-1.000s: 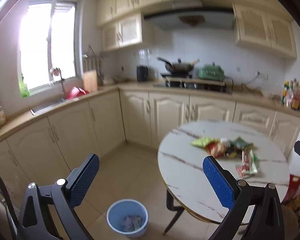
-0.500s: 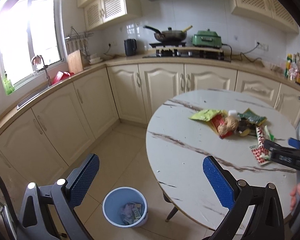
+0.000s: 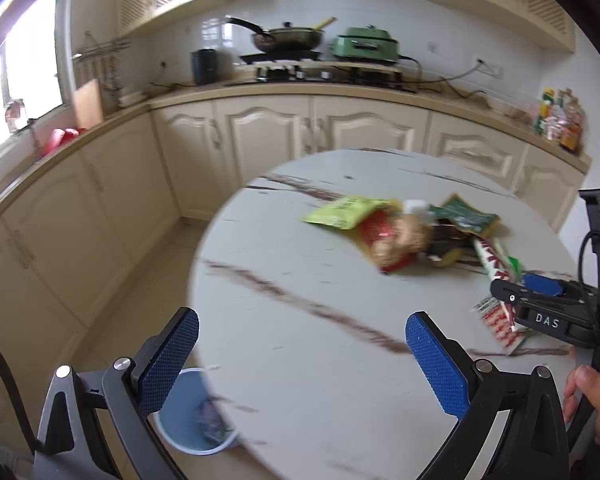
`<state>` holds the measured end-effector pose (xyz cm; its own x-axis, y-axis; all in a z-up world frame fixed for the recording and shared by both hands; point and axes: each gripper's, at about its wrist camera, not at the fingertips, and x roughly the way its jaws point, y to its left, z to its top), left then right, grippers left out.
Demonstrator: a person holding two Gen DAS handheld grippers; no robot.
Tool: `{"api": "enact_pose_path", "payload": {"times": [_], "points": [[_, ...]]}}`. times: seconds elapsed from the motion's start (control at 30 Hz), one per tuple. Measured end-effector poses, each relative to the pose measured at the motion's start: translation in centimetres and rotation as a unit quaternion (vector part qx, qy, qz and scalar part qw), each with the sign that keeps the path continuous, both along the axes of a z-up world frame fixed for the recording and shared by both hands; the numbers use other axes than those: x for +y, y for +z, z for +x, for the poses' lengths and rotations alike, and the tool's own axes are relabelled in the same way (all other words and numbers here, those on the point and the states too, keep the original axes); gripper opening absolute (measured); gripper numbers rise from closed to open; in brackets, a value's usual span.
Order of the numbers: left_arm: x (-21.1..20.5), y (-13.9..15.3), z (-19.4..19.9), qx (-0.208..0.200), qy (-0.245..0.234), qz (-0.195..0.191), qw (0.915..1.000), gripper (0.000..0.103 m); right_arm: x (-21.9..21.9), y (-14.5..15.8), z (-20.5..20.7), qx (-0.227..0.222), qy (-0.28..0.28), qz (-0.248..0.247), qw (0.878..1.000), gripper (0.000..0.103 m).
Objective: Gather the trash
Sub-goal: 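Grasp the white rice-cracker bag with the right gripper while the left gripper grasps the ginger root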
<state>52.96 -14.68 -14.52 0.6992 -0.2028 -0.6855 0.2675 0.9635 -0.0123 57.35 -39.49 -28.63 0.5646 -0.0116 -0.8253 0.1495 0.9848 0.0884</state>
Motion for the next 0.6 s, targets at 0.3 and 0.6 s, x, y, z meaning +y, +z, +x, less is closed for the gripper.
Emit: {"api": "enact_pose_path", "payload": {"times": [0.3, 0.6], "points": [[-3.0, -1.2, 6.1, 0.028, -0.052, -0.013, 0.9982, 0.102, -4.0, 1.1, -2.6, -0.033, -0.006, 0.066, 0.997, 0.048], [-6.9, -3.4, 10.8, 0.033, -0.057, -0.008, 0.9978, 0.096, -4.9, 0.8, -2.2, -0.038, 0.002, 0.075, 0.996, 0.048]]}}
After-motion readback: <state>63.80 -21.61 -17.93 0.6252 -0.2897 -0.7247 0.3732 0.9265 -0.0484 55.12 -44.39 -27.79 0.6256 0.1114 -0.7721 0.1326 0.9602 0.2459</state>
